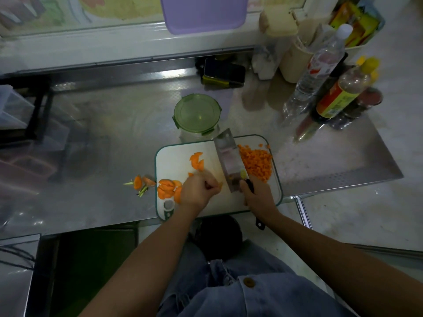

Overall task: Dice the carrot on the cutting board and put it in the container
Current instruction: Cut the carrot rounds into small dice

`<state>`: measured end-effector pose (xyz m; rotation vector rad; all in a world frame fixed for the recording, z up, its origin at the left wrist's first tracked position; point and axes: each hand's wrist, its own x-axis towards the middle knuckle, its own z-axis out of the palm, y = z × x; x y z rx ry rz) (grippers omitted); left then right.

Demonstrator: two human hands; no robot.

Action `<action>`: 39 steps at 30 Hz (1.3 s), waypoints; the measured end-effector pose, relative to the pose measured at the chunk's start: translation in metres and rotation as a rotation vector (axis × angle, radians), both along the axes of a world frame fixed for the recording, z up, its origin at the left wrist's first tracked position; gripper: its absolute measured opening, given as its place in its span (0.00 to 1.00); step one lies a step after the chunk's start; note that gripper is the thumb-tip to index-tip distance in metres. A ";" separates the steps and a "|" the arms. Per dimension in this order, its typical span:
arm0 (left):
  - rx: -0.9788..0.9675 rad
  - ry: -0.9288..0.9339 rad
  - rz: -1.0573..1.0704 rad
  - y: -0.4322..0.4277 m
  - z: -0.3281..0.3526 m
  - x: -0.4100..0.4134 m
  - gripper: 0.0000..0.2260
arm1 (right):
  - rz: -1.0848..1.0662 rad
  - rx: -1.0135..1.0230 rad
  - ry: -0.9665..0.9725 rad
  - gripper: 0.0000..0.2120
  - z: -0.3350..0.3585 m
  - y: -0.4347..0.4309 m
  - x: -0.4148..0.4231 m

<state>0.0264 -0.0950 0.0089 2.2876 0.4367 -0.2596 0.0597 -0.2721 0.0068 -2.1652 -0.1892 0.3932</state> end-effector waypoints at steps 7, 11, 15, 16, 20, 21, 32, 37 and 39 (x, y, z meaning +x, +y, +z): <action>0.168 0.090 0.025 -0.027 -0.018 0.027 0.06 | 0.024 -0.149 -0.146 0.09 0.009 -0.017 -0.002; 0.244 0.020 0.040 -0.024 -0.019 0.021 0.09 | 0.095 -0.236 -0.182 0.06 0.007 -0.012 -0.001; 0.325 -0.005 -0.001 -0.020 -0.022 0.014 0.09 | 0.151 -0.330 -0.189 0.06 0.009 -0.005 -0.003; 0.334 -0.004 -0.015 -0.020 -0.023 0.013 0.09 | 0.166 -0.346 -0.186 0.06 0.010 -0.004 -0.004; 0.333 -0.020 -0.022 -0.023 -0.024 0.014 0.07 | 0.218 -0.422 -0.169 0.06 0.010 -0.001 -0.006; 0.327 -0.018 -0.016 -0.025 -0.024 0.014 0.07 | 0.232 -0.450 -0.158 0.07 0.008 0.001 -0.006; 0.299 -0.021 -0.022 -0.025 -0.021 0.015 0.08 | 0.156 -0.400 -0.126 0.07 0.005 0.013 0.002; 0.330 0.023 0.015 -0.026 -0.022 0.015 0.09 | 0.211 -0.382 -0.135 0.08 0.009 0.006 -0.003; 0.336 0.037 0.025 -0.026 -0.021 0.016 0.09 | 0.241 -0.405 -0.133 0.08 0.008 0.006 -0.006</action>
